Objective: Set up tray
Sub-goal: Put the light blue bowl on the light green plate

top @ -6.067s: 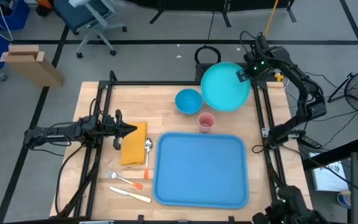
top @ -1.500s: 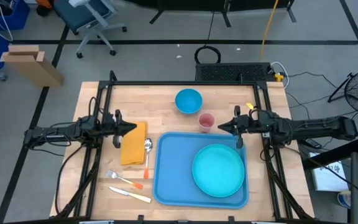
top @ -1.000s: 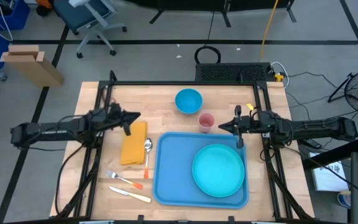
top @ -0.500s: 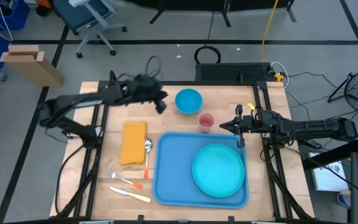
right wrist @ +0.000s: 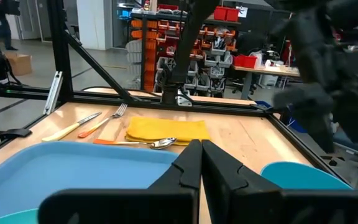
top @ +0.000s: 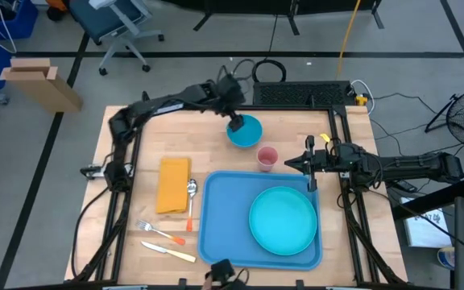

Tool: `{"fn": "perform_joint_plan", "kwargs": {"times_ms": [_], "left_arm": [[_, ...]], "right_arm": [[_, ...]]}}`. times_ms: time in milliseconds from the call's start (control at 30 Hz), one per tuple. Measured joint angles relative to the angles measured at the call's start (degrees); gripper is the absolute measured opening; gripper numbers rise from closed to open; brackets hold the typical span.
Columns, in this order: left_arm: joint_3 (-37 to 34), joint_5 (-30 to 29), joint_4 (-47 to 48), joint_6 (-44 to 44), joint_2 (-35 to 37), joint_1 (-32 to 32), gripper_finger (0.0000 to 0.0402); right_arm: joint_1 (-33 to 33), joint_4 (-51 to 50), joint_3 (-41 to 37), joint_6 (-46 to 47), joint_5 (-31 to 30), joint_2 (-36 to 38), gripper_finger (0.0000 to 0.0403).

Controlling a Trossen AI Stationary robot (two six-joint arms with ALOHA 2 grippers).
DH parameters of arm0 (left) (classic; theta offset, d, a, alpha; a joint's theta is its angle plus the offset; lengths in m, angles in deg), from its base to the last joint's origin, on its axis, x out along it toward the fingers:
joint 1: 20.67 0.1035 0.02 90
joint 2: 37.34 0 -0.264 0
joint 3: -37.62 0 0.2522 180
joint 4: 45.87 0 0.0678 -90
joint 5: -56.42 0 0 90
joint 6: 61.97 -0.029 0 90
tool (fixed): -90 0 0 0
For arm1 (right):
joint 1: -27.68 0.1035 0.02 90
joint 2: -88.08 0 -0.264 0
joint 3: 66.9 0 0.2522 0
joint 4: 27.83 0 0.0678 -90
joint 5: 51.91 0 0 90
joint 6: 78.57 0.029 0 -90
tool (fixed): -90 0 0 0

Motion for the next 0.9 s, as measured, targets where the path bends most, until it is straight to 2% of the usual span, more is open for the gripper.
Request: {"fn": "perform_joint_plan", "kwargs": {"times_ms": [100,367,533,900], "left_arm": [[5.0,-0.5,1.5,0.1,-4.5,0.2,0.0364],[15.1,-4.1,12.2,-1.0,-13.3,0.2,0.0367],[15.5,-7.4,15.0,-1.7,-14.1,1.1,0.0367],[11.6,-5.2,11.5,-0.4,-14.1,2.9,0.0367]], "right_arm": [[0.0,0.0,0.0,-0.6,-0.1,0.0,0.0001],[0.0,-1.0,0.0,-0.6,-3.0,0.0,0.0001],[0.0,-0.9,0.0,-0.5,-3.1,0.0,0.0001],[0.0,-0.7,0.0,-0.4,-3.0,0.0,0.0001]]}}
